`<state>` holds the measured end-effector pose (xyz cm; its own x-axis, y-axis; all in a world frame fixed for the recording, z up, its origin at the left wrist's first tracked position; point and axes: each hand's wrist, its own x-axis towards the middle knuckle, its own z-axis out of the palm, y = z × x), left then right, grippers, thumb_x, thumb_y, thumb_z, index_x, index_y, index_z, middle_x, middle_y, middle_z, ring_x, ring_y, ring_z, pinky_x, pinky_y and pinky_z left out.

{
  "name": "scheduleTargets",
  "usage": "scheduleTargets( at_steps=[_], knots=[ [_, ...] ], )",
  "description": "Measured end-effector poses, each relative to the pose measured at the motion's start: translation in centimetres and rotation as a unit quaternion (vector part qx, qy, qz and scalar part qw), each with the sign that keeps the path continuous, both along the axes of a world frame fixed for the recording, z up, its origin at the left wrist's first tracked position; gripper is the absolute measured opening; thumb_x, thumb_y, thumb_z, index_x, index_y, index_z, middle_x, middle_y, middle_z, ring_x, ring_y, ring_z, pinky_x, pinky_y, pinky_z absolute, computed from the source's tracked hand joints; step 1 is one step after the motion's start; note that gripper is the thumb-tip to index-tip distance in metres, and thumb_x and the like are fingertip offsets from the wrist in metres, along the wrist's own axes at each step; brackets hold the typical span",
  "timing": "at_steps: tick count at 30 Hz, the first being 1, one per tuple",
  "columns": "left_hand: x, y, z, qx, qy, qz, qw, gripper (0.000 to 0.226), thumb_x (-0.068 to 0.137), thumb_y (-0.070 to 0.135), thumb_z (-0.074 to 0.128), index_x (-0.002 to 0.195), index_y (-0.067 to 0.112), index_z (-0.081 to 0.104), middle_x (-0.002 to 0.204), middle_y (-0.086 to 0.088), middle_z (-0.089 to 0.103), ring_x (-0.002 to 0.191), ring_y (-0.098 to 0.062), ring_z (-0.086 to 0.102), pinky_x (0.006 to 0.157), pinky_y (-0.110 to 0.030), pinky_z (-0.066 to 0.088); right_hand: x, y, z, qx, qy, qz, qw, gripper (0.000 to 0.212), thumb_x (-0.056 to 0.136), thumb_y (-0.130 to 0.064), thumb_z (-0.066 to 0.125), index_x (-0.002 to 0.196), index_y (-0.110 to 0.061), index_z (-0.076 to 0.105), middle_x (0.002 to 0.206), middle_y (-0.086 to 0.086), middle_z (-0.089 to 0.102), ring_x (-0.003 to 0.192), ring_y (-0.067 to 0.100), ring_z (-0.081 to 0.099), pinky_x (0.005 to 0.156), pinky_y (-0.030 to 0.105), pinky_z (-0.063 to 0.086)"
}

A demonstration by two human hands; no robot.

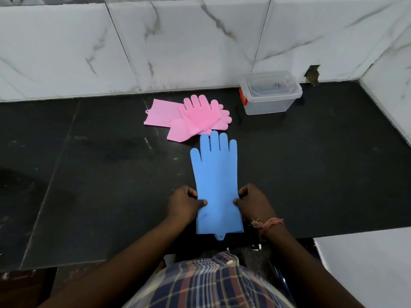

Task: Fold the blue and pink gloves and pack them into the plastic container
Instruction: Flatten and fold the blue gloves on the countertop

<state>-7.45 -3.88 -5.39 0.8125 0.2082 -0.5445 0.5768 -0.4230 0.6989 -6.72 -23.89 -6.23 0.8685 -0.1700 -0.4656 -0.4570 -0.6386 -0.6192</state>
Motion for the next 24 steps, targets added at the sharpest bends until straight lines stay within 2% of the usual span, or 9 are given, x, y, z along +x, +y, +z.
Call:
scheduleTargets(
  at_steps=[3, 7, 9, 11, 12, 14, 17, 21, 24],
  knots=[
    [-0.2, 0.2, -0.1, 0.023, -0.024, -0.01, 0.999, 0.023, 0.078, 0.016, 0.086, 0.088, 0.01, 0.066, 0.084, -0.009, 0.074, 0.083, -0.029, 0.074, 0.08, -0.051, 0.062, -0.2, 0.0, 0.0, -0.013, -0.002, 0.006, 1.0, 0.016, 0.084, -0.019, 0.07, 0.085, -0.018, 0.054, 0.086, 0.004, 0.064, 0.074, 0.02, 0.06, 0.061, 0.027, 0.042],
    [-0.5, 0.0, -0.2, 0.079, -0.062, -0.026, 0.995, 0.016, 0.084, 0.024, 0.081, 0.088, 0.017, 0.067, 0.08, 0.004, 0.07, 0.082, -0.02, 0.07, 0.074, -0.034, 0.056, -0.3, 0.0, 0.0, 0.002, 0.009, -0.009, 1.0, 0.018, 0.082, -0.019, 0.072, 0.084, -0.015, 0.055, 0.083, 0.01, 0.066, 0.072, 0.031, 0.067, 0.07, 0.045, 0.058],
    [-0.5, 0.0, -0.3, 0.093, -0.066, -0.026, 0.993, 0.012, 0.088, 0.023, 0.078, 0.091, 0.017, 0.067, 0.084, 0.005, 0.07, 0.084, -0.018, 0.068, 0.071, -0.03, 0.048, -0.5, 0.0, 0.0, 0.019, 0.018, -0.022, 0.999, 0.018, 0.082, -0.018, 0.072, 0.084, -0.013, 0.055, 0.08, 0.012, 0.067, 0.064, 0.03, 0.069, 0.058, 0.044, 0.06],
    [-0.4, 0.0, -0.5, 0.099, -0.065, -0.024, 0.993, 0.009, 0.092, 0.021, 0.074, 0.094, 0.016, 0.068, 0.088, 0.003, 0.069, 0.086, -0.017, 0.066, 0.072, -0.028, 0.045, -0.6, 0.2, -0.2, 0.042, 0.018, -0.034, 0.998, 0.019, 0.082, -0.017, 0.072, 0.084, -0.012, 0.053, 0.077, 0.015, 0.066, 0.051, 0.027, 0.066, 0.04, 0.033, 0.054],
    [-0.4, -0.1, -0.5, 0.099, -0.064, -0.026, 0.993, 0.008, 0.092, 0.02, 0.074, 0.095, 0.015, 0.067, 0.089, 0.002, 0.069, 0.086, -0.017, 0.065, 0.071, -0.027, 0.044, -0.7, 0.3, -0.3, 0.043, 0.016, -0.036, 0.998, 0.019, 0.083, -0.016, 0.071, 0.083, -0.012, 0.052, 0.077, 0.015, 0.065, 0.05, 0.026, 0.065, 0.037, 0.03, 0.051],
    [-0.5, 0.0, -0.7, 0.097, -0.065, -0.031, 0.993, 0.009, 0.092, 0.019, 0.074, 0.095, 0.013, 0.067, 0.088, 0.002, 0.069, 0.083, -0.016, 0.064, 0.064, -0.026, 0.043, -0.8, 0.5, -0.4, 0.03, 0.01, -0.033, 0.999, 0.02, 0.083, -0.018, 0.071, 0.08, -0.015, 0.051, 0.078, 0.012, 0.064, 0.056, 0.026, 0.065, 0.04, 0.031, 0.052],
    [-0.9, 0.1, -0.9, 0.105, -0.082, -0.041, 0.99, 0.01, 0.092, 0.018, 0.073, 0.09, 0.013, 0.065, 0.082, 0.004, 0.067, 0.072, -0.008, 0.059, 0.055, -0.018, 0.038, -0.8, 0.5, -0.5, 0.002, 0.005, -0.018, 1.0, 0.021, 0.082, -0.022, 0.072, 0.079, -0.017, 0.051, 0.078, 0.008, 0.065, 0.065, 0.026, 0.065, 0.058, 0.039, 0.057],
    [-1.4, 0.2, -1.3, 0.112, -0.115, -0.06, 0.985, 0.015, 0.093, 0.013, 0.07, 0.084, 0.012, 0.058, 0.079, 0.0, 0.068, 0.071, -0.014, 0.063, 0.055, -0.022, 0.04, -0.9, 0.2, -0.7, -0.058, -0.004, 0.026, 0.998, 0.024, 0.083, -0.03, 0.072, 0.079, -0.017, 0.053, 0.082, 0.003, 0.064, 0.073, 0.018, 0.059, 0.062, 0.03, 0.042],
    [-1.6, 0.4, -1.2, 0.131, -0.129, -0.08, 0.98, 0.015, 0.093, 0.017, 0.069, 0.083, 0.016, 0.058, 0.081, 0.003, 0.064, 0.072, -0.014, 0.06, 0.055, -0.02, 0.038, -1.0, 0.1, -0.7, -0.071, 0.001, 0.047, 0.996, 0.026, 0.082, -0.035, 0.072, 0.079, -0.017, 0.054, 0.081, 0.002, 0.063, 0.074, 0.019, 0.06, 0.062, 0.03, 0.04]
  ],
)
